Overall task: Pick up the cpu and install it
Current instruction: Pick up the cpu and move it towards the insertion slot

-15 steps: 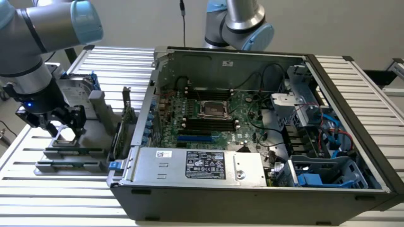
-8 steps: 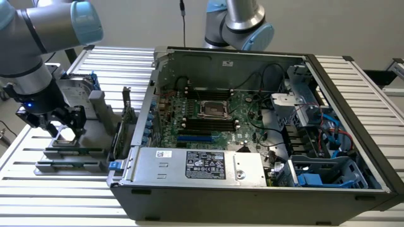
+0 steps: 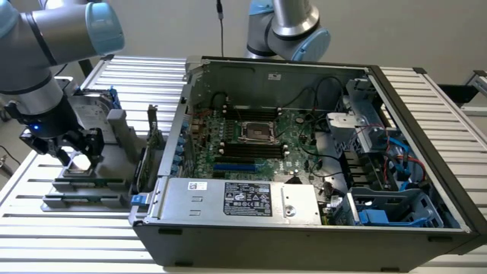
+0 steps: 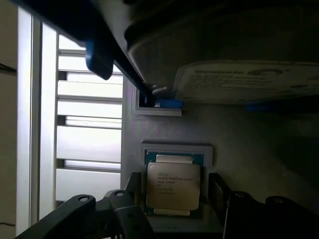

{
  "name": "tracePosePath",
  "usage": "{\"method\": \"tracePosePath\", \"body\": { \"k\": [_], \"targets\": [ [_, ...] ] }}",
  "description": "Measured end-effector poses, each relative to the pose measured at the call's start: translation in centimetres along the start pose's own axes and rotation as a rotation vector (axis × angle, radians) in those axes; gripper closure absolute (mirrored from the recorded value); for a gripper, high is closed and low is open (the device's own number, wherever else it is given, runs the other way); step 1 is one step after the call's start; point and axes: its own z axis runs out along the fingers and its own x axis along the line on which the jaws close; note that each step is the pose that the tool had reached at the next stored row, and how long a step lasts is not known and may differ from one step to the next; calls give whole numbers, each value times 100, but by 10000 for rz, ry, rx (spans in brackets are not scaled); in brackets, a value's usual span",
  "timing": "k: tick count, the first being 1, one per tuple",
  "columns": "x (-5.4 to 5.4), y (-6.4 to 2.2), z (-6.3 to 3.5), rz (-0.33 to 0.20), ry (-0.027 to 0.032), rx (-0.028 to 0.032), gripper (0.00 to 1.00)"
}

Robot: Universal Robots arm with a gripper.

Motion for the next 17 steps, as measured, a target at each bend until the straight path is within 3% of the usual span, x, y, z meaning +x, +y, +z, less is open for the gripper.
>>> {"method": "tracePosePath", "body": {
  "k": [7, 10, 11, 17],
  "targets": [
    [0, 0, 10, 43, -2, -29, 35],
    [-1, 0, 12, 56, -3, -51, 36],
    [-1, 0, 12, 60, -4, -60, 44],
    [0, -1, 12, 74, -4, -126, 45]
  ]
}}
